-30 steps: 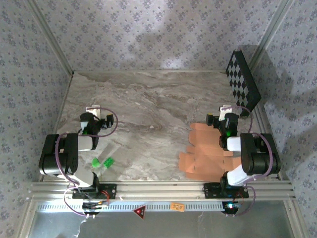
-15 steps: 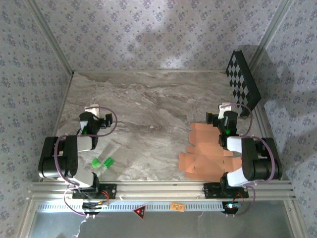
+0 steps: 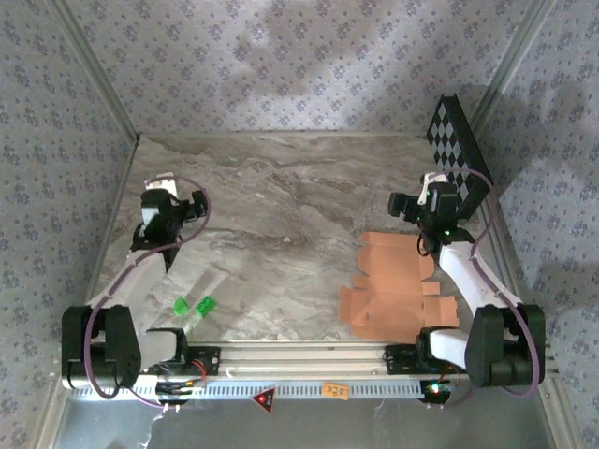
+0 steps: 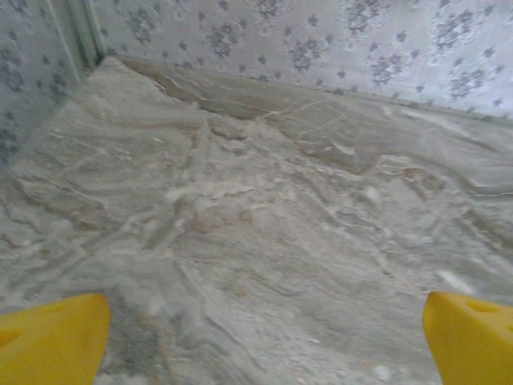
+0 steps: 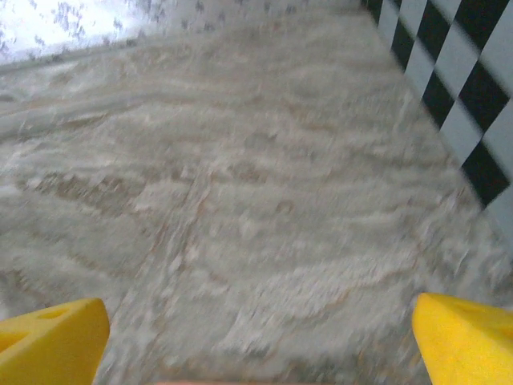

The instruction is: Fold the paper box

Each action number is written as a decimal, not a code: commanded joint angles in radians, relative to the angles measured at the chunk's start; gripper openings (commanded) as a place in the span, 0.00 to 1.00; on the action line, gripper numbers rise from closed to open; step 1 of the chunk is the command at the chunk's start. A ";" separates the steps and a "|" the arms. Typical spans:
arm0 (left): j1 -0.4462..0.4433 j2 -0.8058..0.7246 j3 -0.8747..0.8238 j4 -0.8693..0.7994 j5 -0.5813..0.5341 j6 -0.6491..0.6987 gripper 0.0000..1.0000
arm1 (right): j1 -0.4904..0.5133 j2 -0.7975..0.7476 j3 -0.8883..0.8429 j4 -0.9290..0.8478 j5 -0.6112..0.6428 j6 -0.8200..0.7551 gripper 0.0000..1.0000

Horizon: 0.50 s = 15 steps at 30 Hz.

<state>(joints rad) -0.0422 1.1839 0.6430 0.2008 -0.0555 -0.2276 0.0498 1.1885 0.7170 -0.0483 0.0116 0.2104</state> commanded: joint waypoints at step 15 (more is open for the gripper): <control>-0.250 -0.063 0.091 -0.479 0.282 -0.367 0.98 | 0.120 -0.135 -0.050 -0.597 -0.281 0.311 0.97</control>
<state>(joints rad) -0.2386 1.1301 0.7231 -0.2195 0.1890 -0.5694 0.1493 1.0718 0.6724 -0.5381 -0.2272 0.4744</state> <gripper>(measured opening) 0.985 0.966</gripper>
